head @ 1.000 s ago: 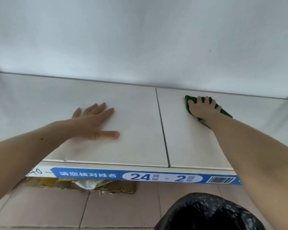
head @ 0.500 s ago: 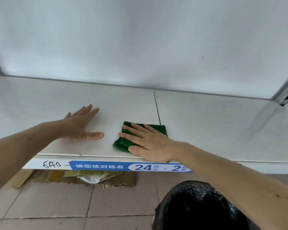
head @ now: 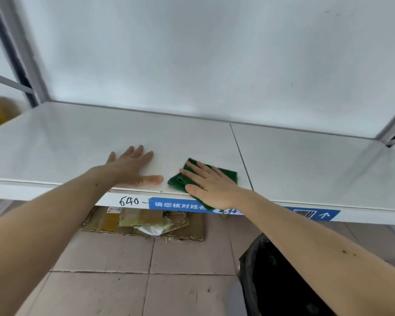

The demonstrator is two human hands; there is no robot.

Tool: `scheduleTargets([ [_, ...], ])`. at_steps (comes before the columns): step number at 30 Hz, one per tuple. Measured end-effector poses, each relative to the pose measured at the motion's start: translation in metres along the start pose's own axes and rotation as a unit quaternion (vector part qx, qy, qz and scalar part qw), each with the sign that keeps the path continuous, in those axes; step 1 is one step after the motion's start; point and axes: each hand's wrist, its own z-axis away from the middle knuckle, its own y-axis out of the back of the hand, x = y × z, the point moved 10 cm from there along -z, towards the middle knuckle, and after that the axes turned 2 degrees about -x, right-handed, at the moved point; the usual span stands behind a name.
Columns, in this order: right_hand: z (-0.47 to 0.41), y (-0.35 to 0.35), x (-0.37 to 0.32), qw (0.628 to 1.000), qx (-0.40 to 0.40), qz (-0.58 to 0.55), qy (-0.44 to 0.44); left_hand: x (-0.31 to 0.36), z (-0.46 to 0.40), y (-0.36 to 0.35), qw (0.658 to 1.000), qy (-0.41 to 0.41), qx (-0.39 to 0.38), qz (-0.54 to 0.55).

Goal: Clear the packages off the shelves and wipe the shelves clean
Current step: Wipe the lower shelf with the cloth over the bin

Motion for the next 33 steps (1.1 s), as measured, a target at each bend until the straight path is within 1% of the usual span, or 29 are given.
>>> scheduleTargets([
  [2,0.006,0.004,0.041,0.999,0.005,-0.003,-0.040,-0.001,0.003,0.000,1.000,-0.008,-0.005,0.003],
  [4,0.004,0.013,0.099,0.990,0.029,0.002,-0.137,-0.003,0.005,0.003,1.000,-0.019,-0.001,0.013],
  [6,-0.012,0.023,0.147,0.970,0.038,-0.016,-0.239,-0.014,0.004,0.012,1.000,-0.021,0.007,0.013],
  [8,-0.041,0.036,0.169,0.950,0.046,-0.031,-0.306,-0.034,0.000,0.017,1.000,-0.021,0.007,0.011],
  [9,-0.060,0.043,0.164,0.947,0.052,-0.030,-0.317,-0.045,-0.001,0.020,1.000,-0.016,0.006,0.012],
  [10,-0.086,0.049,0.148,0.951,0.059,-0.025,-0.302,-0.058,-0.004,0.022,1.000,-0.007,0.002,0.013],
  [11,-0.109,0.053,0.121,0.961,0.065,-0.025,-0.268,-0.070,-0.006,0.025,1.000,0.003,-0.002,0.014],
  [14,-0.158,0.041,0.005,0.993,0.053,-0.015,-0.107,-0.100,-0.012,0.032,0.999,0.035,-0.007,0.020],
  [16,-0.154,0.028,-0.063,0.999,0.039,0.019,0.018,-0.117,-0.015,0.034,0.998,0.053,-0.007,0.025],
  [18,-0.125,0.019,-0.090,0.988,0.019,0.051,0.145,-0.131,-0.017,0.032,0.997,0.061,-0.015,0.033],
  [19,-0.108,0.019,-0.084,0.979,0.011,0.062,0.196,-0.137,-0.016,0.031,0.997,0.061,-0.018,0.035],
  [20,-0.096,0.022,-0.066,0.973,0.010,0.068,0.221,-0.142,-0.015,0.030,0.997,0.060,-0.022,0.038],
  [21,-0.092,0.026,-0.031,0.977,0.008,0.071,0.203,-0.144,-0.014,0.030,0.997,0.056,-0.027,0.037],
  [22,-0.095,0.033,0.014,0.988,0.009,0.071,0.138,-0.147,-0.013,0.028,0.997,0.054,-0.032,0.036],
  [23,-0.100,0.041,0.066,0.997,0.017,0.067,0.044,-0.146,-0.013,0.026,0.998,0.050,-0.035,0.032],
  [24,-0.106,0.050,0.115,0.996,0.032,0.061,-0.059,-0.145,-0.015,0.023,0.998,0.047,-0.034,0.030],
  [25,-0.118,0.057,0.151,0.987,0.042,0.048,-0.146,-0.147,-0.016,0.021,0.998,0.051,-0.029,0.032],
  [26,-0.133,0.060,0.172,0.977,0.048,0.028,-0.205,-0.147,-0.017,0.020,0.998,0.053,-0.023,0.034],
  [27,-0.154,0.063,0.177,0.970,0.058,0.009,-0.238,-0.148,-0.018,0.019,0.998,0.053,-0.018,0.034],
  [29,-0.194,0.067,0.155,0.961,0.069,-0.011,-0.267,-0.147,-0.017,0.020,0.998,0.051,-0.007,0.030],
  [31,-0.238,0.073,0.111,0.964,0.078,-0.019,-0.255,-0.148,-0.016,0.023,0.998,0.052,0.005,0.025],
  [33,-0.275,0.078,0.058,0.974,0.078,-0.019,-0.214,-0.150,-0.013,0.025,0.998,0.056,0.008,0.026],
])
